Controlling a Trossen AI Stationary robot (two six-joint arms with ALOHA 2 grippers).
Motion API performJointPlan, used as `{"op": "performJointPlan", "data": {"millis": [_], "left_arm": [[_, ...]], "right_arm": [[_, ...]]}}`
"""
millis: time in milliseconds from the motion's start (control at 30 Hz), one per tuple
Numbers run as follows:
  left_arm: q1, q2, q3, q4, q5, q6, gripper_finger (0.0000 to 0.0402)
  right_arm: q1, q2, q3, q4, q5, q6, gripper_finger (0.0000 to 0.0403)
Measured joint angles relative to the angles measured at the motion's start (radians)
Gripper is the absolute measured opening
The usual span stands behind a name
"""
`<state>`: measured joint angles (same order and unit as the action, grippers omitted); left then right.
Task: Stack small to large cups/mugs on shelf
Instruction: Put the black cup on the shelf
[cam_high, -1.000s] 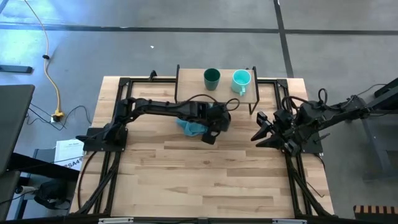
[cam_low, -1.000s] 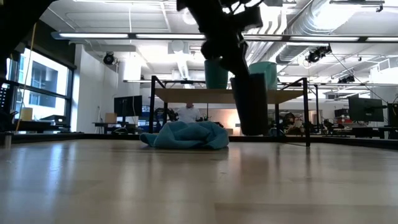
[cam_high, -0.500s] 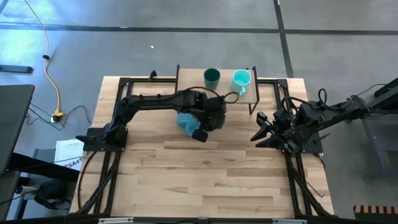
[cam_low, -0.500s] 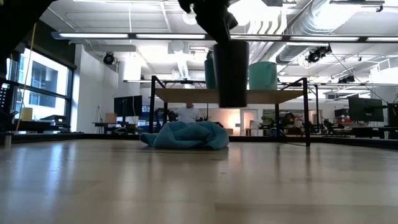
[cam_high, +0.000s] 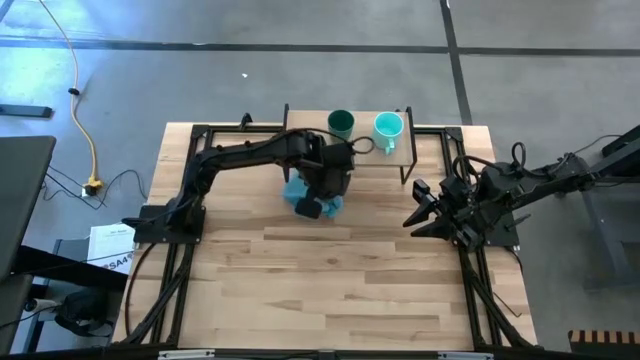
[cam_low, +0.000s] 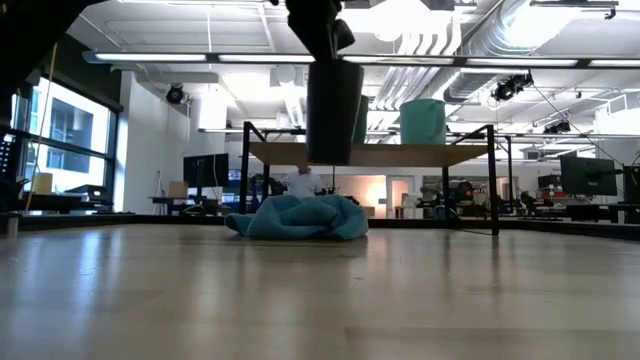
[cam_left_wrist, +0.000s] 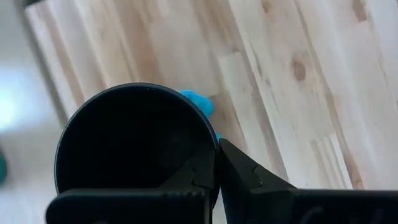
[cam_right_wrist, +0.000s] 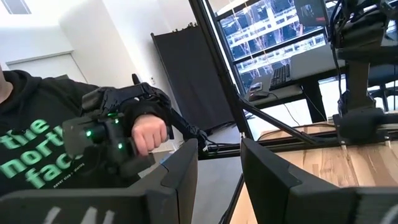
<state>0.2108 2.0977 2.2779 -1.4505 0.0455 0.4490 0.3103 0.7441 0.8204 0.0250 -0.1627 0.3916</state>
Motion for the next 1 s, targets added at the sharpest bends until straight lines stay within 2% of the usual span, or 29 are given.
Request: {"op": "performJointPlan", "data": {"millis": [667, 1000], "left_arm": [[0.193, -0.164, 0.000, -0.015, -0.012, -0.133, 0.0000], [0.277, -0.166, 0.000, -0.041, -0.035, -0.142, 0.0000]], "right_arm": [[0.000, 0.000, 0.000, -0.018, -0.001, 0.000, 0.0112], [0.000, 0.000, 0.000, -0.021, -0.001, 0.000, 0.0112]]}}
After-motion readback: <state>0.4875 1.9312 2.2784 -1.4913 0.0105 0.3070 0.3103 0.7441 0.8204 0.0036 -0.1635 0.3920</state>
